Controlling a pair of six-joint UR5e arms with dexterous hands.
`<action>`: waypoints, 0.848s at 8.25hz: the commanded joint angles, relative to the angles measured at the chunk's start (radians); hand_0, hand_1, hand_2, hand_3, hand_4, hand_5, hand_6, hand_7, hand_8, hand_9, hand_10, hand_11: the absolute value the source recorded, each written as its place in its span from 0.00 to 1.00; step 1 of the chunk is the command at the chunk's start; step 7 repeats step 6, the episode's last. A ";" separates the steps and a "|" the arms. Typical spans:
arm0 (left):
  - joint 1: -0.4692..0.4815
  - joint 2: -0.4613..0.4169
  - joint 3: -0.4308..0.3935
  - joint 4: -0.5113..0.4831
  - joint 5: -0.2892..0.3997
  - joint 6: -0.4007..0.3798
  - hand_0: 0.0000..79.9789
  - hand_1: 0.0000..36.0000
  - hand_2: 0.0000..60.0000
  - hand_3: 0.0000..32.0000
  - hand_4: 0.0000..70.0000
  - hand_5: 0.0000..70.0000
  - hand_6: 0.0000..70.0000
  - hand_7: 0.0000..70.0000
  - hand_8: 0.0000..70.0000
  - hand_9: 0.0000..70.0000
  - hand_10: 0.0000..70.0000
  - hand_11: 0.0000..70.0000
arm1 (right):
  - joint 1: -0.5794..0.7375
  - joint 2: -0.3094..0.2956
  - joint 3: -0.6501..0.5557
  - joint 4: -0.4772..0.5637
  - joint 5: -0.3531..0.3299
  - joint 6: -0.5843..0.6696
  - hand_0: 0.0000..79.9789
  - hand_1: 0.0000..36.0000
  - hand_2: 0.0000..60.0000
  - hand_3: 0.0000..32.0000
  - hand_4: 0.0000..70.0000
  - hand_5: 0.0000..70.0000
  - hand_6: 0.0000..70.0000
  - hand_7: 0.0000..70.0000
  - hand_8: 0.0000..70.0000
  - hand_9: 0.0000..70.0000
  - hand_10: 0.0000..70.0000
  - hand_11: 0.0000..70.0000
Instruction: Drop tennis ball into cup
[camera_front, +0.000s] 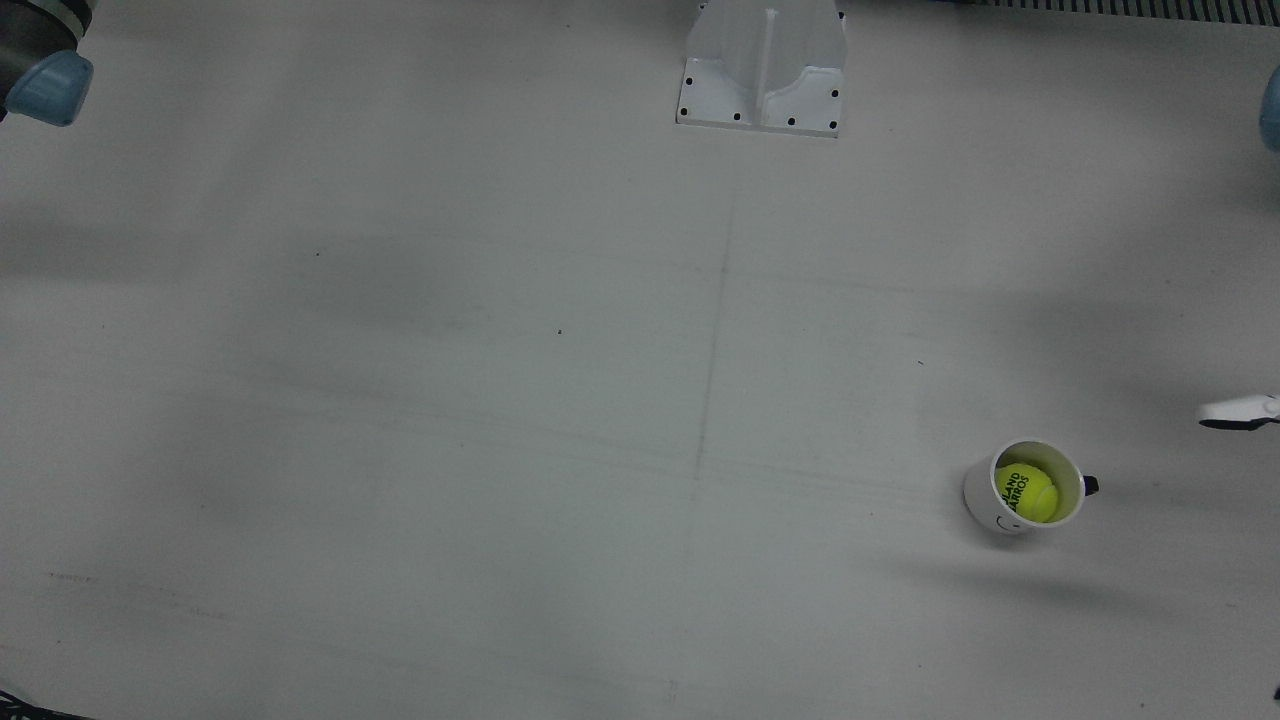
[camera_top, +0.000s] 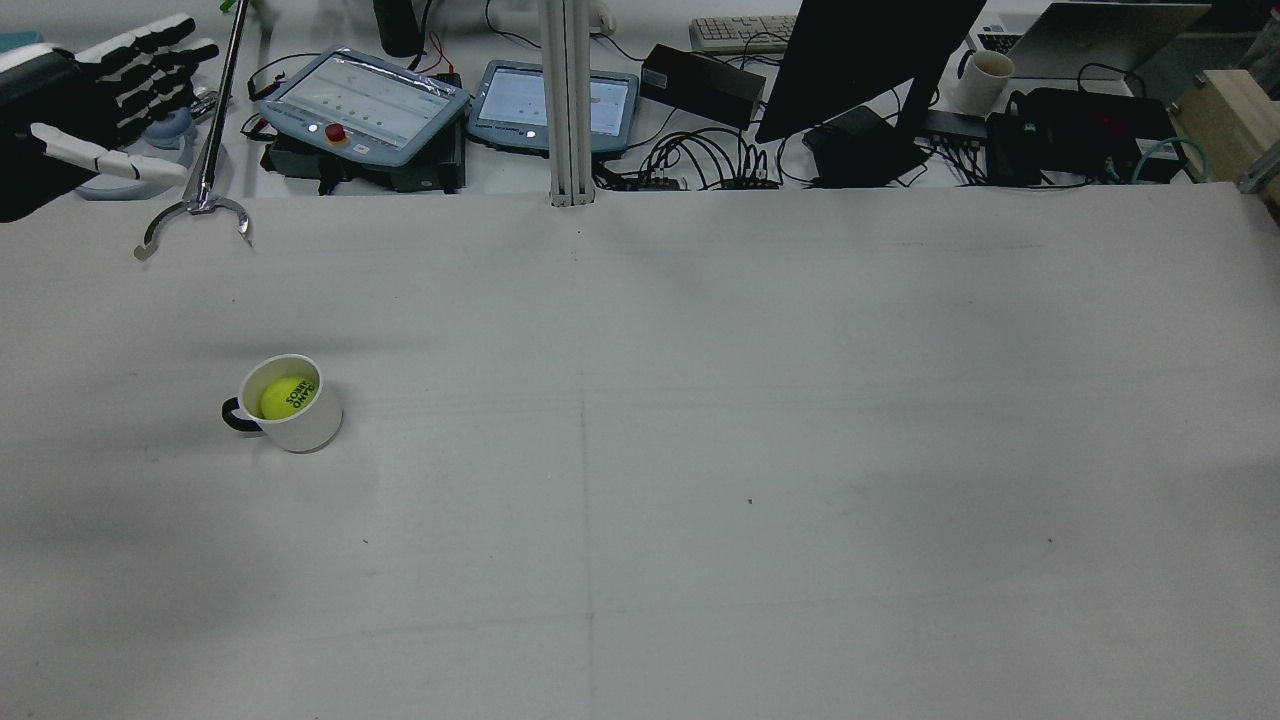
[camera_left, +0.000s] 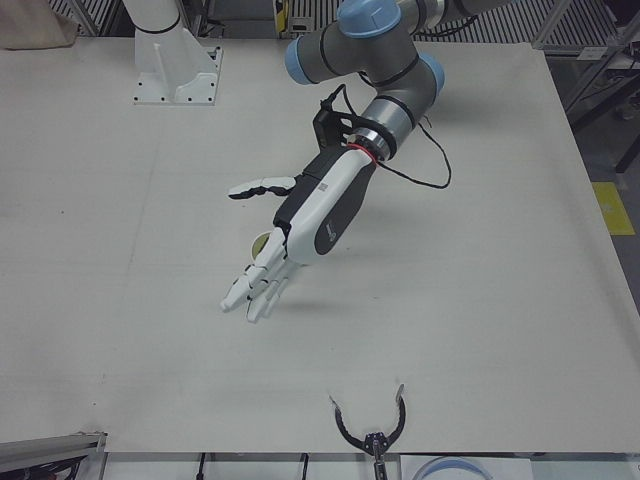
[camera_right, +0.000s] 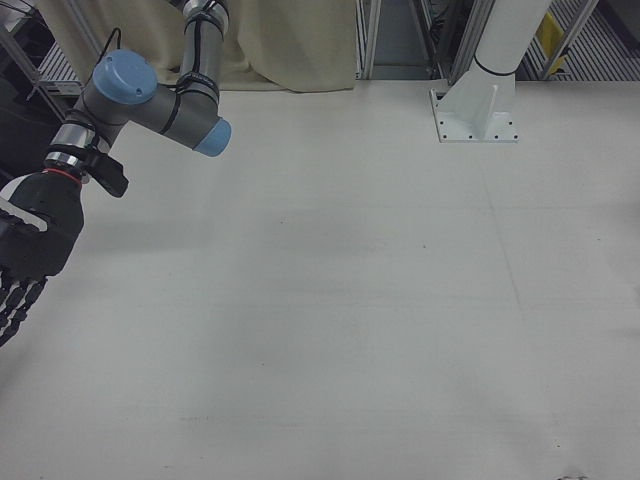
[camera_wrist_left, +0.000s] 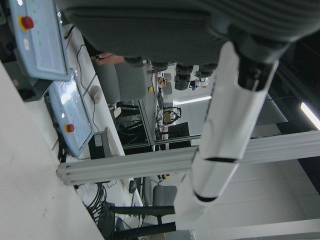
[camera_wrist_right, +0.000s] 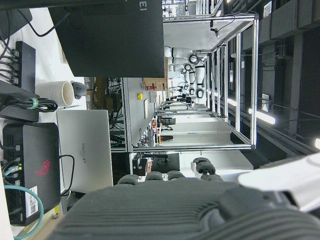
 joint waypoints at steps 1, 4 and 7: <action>-0.228 -0.121 0.294 -0.068 0.003 0.004 1.00 1.00 0.14 0.00 0.00 0.11 0.00 0.25 0.00 0.03 0.00 0.00 | 0.000 0.000 0.000 0.000 0.000 0.000 0.00 0.00 0.00 0.00 0.00 0.00 0.00 0.00 0.00 0.00 0.00 0.00; -0.302 -0.011 0.279 -0.118 0.003 -0.005 1.00 1.00 0.08 0.00 0.00 0.13 0.00 0.24 0.00 0.03 0.00 0.01 | 0.000 0.000 0.002 0.000 0.000 0.000 0.00 0.00 0.00 0.00 0.00 0.00 0.00 0.00 0.00 0.00 0.00 0.00; -0.303 0.107 0.204 -0.131 0.003 -0.007 1.00 1.00 0.10 0.00 0.00 0.14 0.02 0.23 0.00 0.03 0.00 0.01 | 0.000 0.000 0.002 0.000 0.000 0.000 0.00 0.00 0.00 0.00 0.00 0.00 0.00 0.00 0.00 0.00 0.00 0.00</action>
